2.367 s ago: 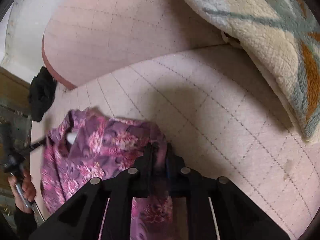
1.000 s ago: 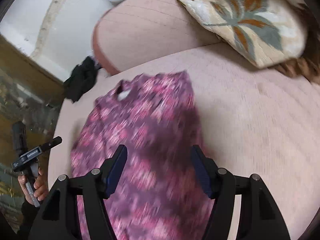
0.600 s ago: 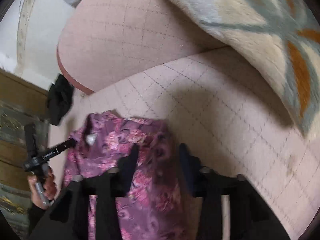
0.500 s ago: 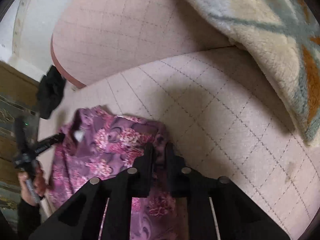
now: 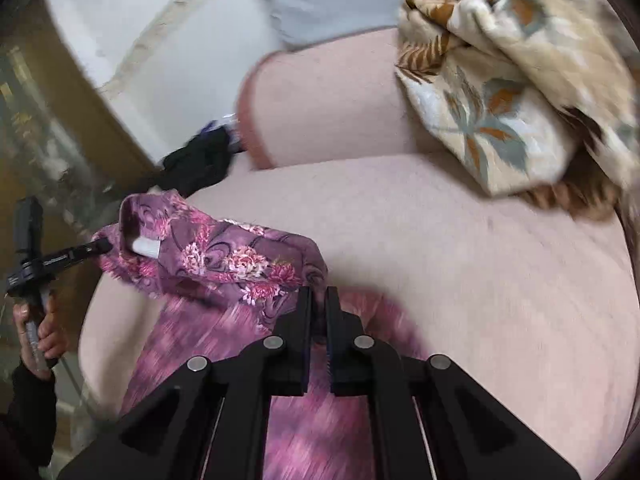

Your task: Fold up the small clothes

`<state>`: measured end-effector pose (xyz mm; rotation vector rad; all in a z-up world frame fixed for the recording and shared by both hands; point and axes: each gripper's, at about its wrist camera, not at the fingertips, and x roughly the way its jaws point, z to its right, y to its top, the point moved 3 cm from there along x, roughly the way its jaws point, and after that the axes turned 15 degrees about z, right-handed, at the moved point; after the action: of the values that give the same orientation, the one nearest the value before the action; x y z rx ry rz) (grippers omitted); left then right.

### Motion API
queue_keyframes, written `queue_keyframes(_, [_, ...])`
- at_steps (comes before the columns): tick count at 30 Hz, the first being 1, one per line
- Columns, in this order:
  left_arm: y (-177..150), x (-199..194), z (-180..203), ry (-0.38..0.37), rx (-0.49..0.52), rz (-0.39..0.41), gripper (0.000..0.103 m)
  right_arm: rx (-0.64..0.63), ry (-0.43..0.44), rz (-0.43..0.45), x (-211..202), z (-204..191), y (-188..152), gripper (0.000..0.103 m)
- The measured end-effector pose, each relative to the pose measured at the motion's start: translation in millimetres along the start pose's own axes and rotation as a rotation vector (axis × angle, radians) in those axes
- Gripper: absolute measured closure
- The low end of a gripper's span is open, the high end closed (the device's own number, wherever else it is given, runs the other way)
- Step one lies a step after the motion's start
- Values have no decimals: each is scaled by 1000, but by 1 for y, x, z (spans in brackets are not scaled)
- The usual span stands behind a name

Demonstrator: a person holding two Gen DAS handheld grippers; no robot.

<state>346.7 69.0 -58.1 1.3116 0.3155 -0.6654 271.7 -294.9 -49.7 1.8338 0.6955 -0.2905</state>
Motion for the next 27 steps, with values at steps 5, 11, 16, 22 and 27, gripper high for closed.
queue_keyframes(5, [-123,-28,-27,89,-91,-115,96,190,-29,-68,-37,8,-113,97])
queue_keyframes(11, [-170,-18,-25,207,-24,-148,96,315,-103,-193,-8,30,-166,98])
queue_keyframes(16, [-177,-35,-36,132,-134,-190,90,295,-96,-153,-35,17,-173,98])
queue_keyframes(22, [-200,-41,-43,107,-236,-260,81,283,-112,-127,-51,10,-177,92])
queue_keyframes(27, [-214,-84,-48,18,-343,-191,47,314,-51,-43,-87,1,-183,52])
